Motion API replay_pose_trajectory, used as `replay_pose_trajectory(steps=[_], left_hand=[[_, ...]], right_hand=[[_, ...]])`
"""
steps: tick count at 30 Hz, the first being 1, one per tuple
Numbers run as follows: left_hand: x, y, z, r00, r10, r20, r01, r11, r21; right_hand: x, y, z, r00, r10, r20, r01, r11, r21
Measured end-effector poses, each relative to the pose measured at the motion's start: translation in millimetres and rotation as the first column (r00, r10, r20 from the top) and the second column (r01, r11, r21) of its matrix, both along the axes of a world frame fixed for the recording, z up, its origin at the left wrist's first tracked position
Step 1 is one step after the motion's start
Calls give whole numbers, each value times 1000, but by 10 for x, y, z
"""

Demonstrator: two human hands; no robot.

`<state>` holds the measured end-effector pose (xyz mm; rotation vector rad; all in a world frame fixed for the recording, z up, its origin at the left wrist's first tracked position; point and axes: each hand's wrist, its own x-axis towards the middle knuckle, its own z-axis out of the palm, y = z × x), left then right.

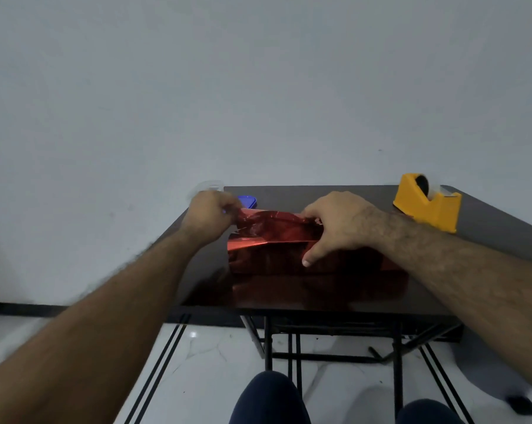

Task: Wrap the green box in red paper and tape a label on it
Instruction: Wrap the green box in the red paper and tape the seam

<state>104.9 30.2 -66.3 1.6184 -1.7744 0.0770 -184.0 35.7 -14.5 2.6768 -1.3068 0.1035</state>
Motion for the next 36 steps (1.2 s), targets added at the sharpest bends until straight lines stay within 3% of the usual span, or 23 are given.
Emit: replay_pose_trajectory(steps=[5,7,9,11,13,14,16,20,24,36], left_hand=[[148,175,-100,975,184,-125,-206,958,-197],[0,238,18,986,37,-165,-66,981,-180],[-261,310,169,971,-189,-149,180,981,-71],[-520,304,230,941,-338,2,336,935,111],[-733,248,209,871,-388,301,314,912,265],[-788,208,172,818,-378,433,274,919,285],[-866,168,108,766,-348,540,250,936,248],[-809,172,-11,806,-326,494,290,945,150],[-812,162,-58,836,-308,455,272,951,144],[-1025,199,-58,829,-215,517,225,973,44]], right_hand=[[13,47,-32,997,-49,-65,46,997,-55],[10,77,-69,996,-45,-71,40,997,-69],[15,94,-112,996,-45,-77,37,995,-94],[11,109,-177,998,-40,-43,34,993,-117],[-27,125,-229,999,-40,32,44,991,-128],[-54,143,-241,996,-55,68,64,989,-133],[-162,158,-263,990,-107,89,120,981,-152],[-335,176,-302,994,-96,45,102,978,-183],[-351,211,-313,996,-61,69,75,973,-219],[-354,137,-390,991,-126,49,134,955,-264]])
